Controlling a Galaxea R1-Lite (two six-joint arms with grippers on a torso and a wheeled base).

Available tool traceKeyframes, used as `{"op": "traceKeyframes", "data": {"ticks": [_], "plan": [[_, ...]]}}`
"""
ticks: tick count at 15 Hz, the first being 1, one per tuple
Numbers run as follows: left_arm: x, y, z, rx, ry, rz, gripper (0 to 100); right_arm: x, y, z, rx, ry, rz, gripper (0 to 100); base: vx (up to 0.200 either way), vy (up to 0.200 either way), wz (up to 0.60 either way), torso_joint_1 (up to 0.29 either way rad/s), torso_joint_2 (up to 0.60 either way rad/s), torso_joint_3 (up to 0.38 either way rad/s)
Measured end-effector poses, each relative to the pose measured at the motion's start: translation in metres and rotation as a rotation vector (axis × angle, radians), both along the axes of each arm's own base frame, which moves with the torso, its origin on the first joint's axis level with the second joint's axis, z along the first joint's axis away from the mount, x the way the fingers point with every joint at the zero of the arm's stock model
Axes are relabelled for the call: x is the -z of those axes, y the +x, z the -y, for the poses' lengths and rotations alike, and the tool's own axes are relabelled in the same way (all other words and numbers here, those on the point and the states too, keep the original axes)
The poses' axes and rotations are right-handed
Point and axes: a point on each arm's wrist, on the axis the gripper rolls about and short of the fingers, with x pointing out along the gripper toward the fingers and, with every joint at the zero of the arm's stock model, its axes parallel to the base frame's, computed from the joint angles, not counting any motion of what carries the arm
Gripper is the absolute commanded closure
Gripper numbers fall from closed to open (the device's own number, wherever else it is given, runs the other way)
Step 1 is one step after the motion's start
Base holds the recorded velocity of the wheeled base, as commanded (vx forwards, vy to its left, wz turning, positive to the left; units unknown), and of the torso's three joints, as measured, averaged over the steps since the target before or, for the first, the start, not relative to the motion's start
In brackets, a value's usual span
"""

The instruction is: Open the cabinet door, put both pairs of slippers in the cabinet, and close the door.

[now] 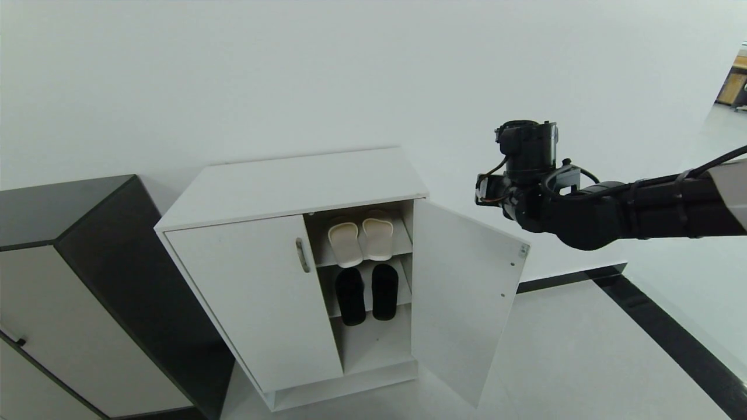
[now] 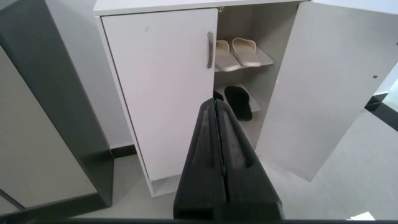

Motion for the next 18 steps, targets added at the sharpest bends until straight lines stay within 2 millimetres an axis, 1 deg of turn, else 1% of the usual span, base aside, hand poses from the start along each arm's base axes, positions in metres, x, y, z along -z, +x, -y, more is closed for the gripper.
{"op": "traceKeyframes", "data": {"ticks": [3,9,13,18], "plan": [[0.0,0.0,0.0,-0.001,-0.001,0.0,100,0.016,0.014,0.002,0.01,-0.005,-0.027,100,0.0,0.0,0.0,0.0,0.0,0.0],[0.0,0.0,0.0,0.0,-0.001,0.0,100,0.039,0.025,0.002,0.012,-0.006,-0.079,100,0.0,0.0,0.0,0.0,0.0,0.0],[0.0,0.0,0.0,-0.001,-0.001,0.0,100,0.05,0.029,0.0,0.012,-0.016,-0.1,100,0.0,0.0,0.0,0.0,0.0,0.0],[0.0,0.0,0.0,0.0,-0.001,0.0,100,0.056,0.031,0.001,0.018,-0.024,-0.116,100,0.0,0.0,0.0,0.0,0.0,0.0]]}}
